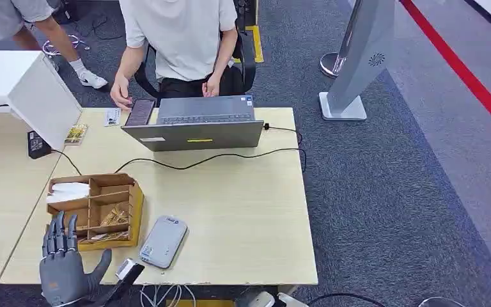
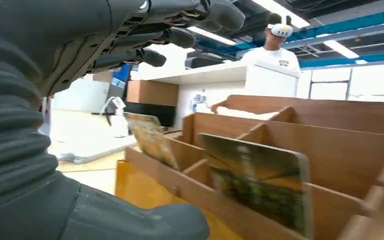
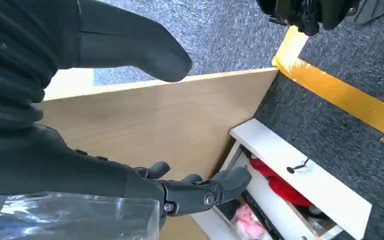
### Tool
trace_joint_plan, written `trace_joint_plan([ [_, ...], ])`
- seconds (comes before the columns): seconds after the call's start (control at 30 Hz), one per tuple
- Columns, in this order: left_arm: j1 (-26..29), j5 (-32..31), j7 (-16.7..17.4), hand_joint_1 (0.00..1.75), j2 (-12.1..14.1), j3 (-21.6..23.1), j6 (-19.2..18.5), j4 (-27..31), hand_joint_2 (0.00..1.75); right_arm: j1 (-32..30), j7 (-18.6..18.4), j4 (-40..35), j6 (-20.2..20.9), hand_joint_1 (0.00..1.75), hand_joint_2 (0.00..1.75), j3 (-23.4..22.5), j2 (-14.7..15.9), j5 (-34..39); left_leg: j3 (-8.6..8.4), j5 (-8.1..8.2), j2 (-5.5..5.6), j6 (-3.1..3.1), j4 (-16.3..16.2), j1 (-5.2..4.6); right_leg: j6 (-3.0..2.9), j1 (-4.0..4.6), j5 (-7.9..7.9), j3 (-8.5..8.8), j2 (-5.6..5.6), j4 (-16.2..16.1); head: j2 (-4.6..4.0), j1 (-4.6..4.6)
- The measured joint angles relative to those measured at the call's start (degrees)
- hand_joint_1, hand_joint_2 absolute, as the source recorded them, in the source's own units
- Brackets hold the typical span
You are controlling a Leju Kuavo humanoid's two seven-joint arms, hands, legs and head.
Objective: Pass the card to the sensor for recognition and then transmit it.
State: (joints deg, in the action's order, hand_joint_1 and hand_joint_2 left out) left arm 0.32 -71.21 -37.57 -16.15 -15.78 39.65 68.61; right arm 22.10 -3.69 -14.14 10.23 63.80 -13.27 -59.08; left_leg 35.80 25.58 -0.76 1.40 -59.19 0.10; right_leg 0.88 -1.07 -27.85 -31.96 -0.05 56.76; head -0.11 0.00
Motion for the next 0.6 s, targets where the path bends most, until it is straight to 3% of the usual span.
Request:
trace_joint_plan([
  [0.33,-0.9,0.6,1.7,0.00,0.1,4.9,0.0,-2.5,1.75,0.2,0.6,0.0,0.1,0.00,1.75,0.7,-0.1,-0.7,0.00,0.00,0.01,0.00,0.0,0.00,0.00,0.00,0.00,0.00,0.00,0.0,0.00,0.00],
  [0.6,-0.9,0.9,2.1,0.00,0.2,6.3,0.0,-3.1,1.75,0.2,0.6,0.0,0.1,0.00,1.75,1.0,-0.1,-0.7,0.00,0.00,0.00,0.00,0.0,0.00,0.00,0.00,0.00,0.00,0.00,0.0,0.00,0.00],
])
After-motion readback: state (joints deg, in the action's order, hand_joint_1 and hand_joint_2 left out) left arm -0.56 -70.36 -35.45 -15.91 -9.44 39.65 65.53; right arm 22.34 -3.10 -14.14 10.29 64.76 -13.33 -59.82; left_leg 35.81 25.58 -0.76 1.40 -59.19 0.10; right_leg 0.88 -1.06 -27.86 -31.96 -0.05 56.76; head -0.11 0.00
